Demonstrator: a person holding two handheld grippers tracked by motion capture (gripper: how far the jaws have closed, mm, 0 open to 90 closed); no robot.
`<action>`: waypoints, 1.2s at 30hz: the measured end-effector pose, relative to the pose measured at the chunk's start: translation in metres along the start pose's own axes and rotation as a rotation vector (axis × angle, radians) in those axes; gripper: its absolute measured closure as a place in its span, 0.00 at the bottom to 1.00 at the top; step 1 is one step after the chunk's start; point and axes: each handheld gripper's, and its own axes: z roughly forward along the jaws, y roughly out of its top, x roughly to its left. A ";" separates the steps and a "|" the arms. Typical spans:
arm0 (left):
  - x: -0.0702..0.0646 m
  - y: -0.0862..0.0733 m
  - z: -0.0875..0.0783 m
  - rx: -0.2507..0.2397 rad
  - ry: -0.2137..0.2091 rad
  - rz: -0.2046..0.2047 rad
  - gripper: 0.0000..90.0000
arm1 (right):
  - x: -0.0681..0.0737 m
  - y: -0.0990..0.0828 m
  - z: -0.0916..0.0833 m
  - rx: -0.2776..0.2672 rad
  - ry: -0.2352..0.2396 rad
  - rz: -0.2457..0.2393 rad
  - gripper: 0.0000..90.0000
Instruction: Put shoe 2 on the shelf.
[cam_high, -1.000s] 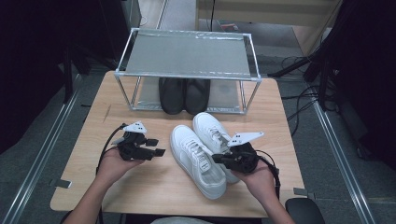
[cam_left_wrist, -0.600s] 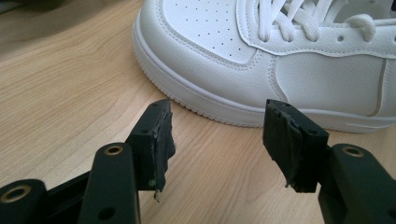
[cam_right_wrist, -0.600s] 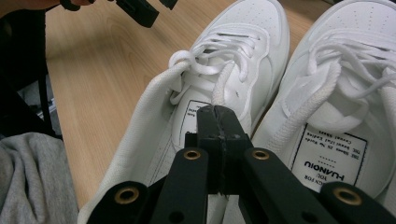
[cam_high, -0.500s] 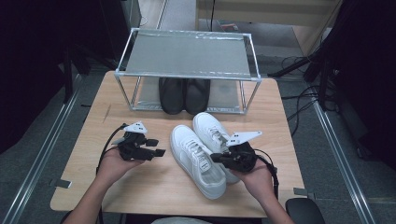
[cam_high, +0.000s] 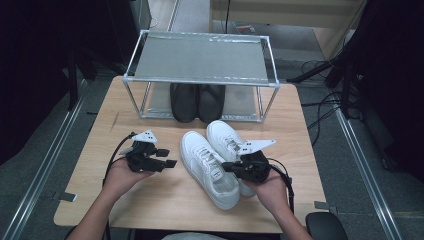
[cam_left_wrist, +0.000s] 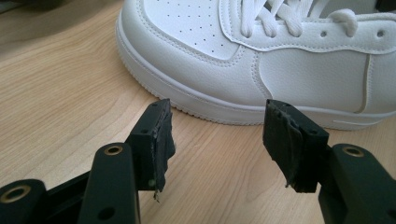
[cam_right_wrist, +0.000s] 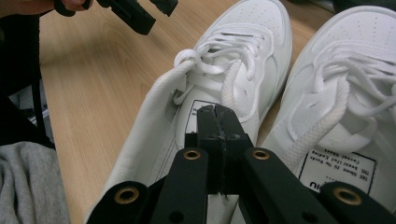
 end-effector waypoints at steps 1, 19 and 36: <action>0.000 0.000 0.000 0.000 -0.001 -0.003 0.48 | 0.001 0.000 0.000 -0.001 -0.003 0.001 1.00; 0.003 0.000 -0.002 -0.005 -0.004 -0.007 0.47 | -0.002 -0.010 -0.020 -0.096 -0.099 0.050 0.72; 0.008 0.005 -0.001 -0.007 -0.013 -0.010 0.46 | 0.003 -0.013 -0.013 -0.114 -0.216 0.111 0.47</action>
